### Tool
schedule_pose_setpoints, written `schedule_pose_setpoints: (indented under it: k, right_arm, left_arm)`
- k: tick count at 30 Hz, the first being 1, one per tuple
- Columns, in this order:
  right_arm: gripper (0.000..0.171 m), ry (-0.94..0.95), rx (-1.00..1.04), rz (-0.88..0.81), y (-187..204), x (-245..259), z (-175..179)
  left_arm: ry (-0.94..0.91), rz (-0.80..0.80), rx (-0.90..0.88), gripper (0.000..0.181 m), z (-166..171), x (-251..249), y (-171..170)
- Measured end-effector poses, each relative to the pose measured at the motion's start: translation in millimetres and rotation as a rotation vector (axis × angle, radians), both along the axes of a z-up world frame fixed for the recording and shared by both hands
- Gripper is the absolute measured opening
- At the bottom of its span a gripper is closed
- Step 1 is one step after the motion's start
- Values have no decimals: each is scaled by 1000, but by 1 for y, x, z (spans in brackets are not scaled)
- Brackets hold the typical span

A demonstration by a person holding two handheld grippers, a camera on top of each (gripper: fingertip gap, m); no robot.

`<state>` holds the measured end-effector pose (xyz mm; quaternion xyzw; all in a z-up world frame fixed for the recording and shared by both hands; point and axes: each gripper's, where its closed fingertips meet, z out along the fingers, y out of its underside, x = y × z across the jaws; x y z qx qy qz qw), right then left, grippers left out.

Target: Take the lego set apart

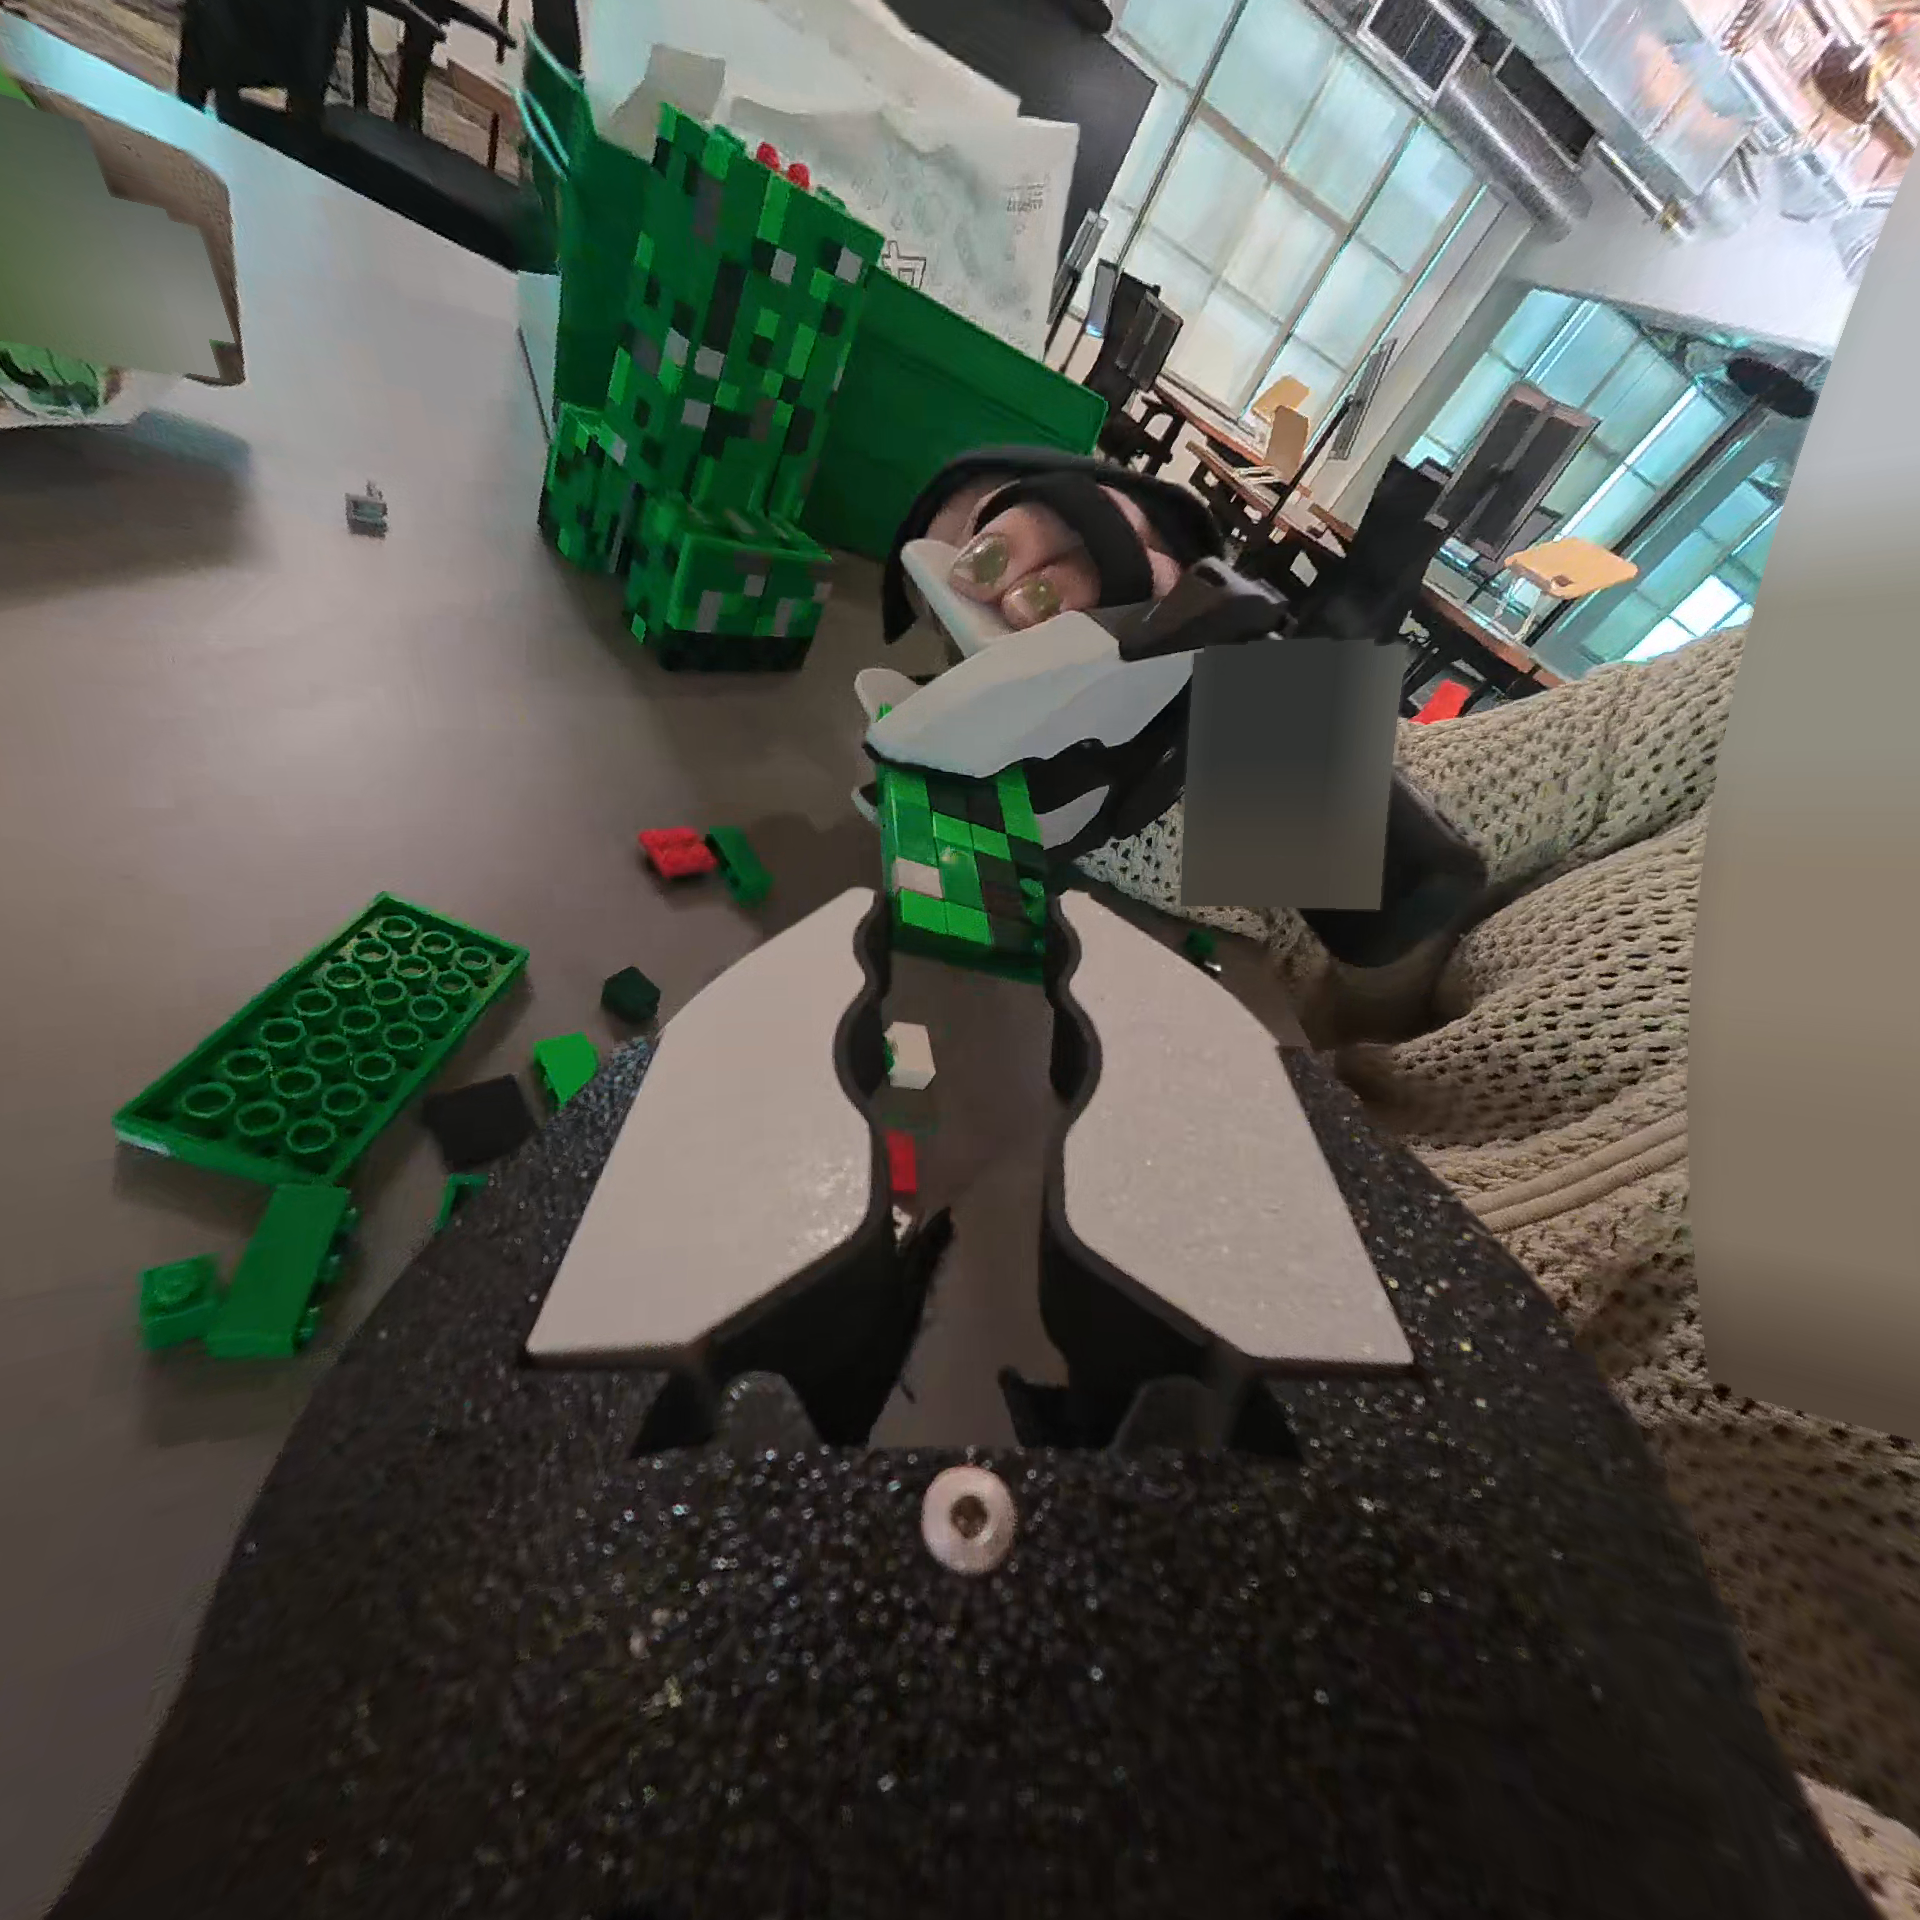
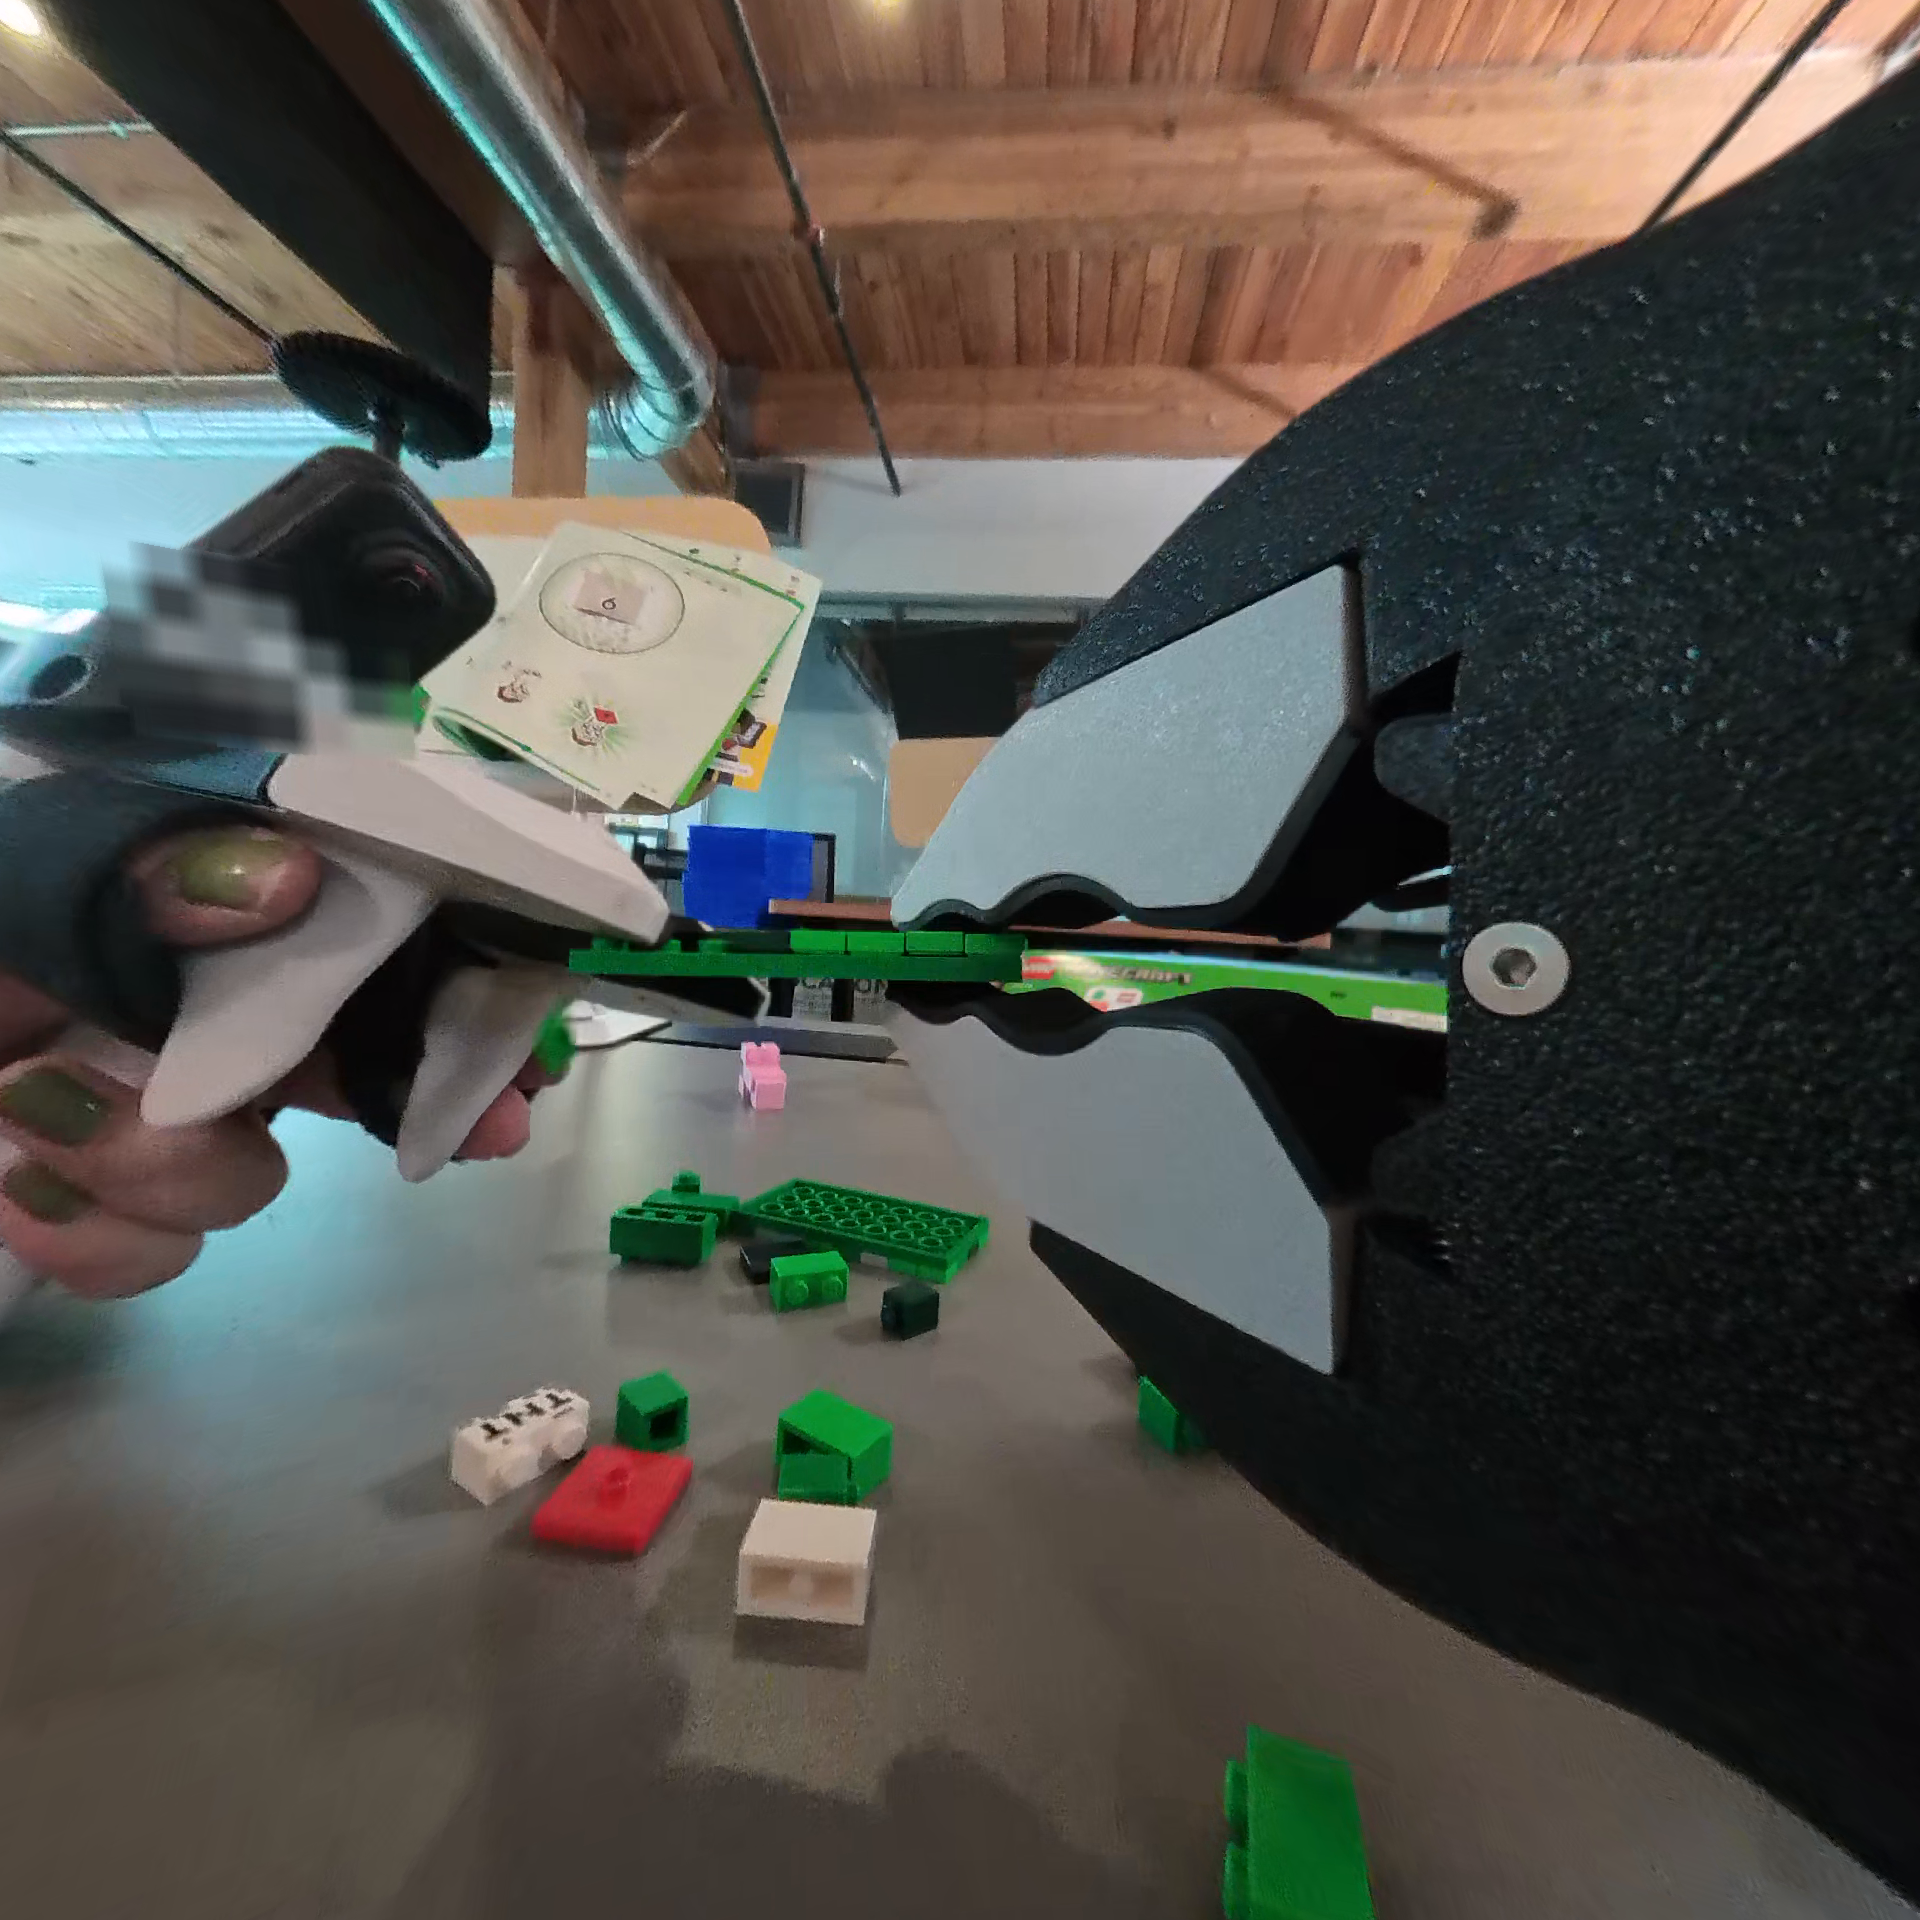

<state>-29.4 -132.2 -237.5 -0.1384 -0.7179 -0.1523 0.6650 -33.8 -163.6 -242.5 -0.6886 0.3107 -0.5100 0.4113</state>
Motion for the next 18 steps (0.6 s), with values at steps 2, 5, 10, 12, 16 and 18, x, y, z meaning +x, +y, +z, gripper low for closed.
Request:
schedule_pose_setpoints:
  k: [2,5,10,12,16,18]
  right_arm:
    - [6,-7,15,-5,2,1,-2]
    - [6,18,-15,2,2,1,2]
    - [6,11,3,-12,3,-1,0]
    - [7,13,1,-13,4,0,0]
    - [6,18,-23,-23,6,1,1]
    - [6,-21,-52,-39,9,0,-6]
  left_arm:
    - [0,6,-12,27,-2,1,2]
    - [-73,-6,-64,23,5,0,2]
    - [-59,13,-84,19,1,-2,5]
    - [-34,26,-63,18,2,-2,6]
    - [-33,47,-60,18,4,-2,9]
    - [43,111,9,16,0,-6,16]
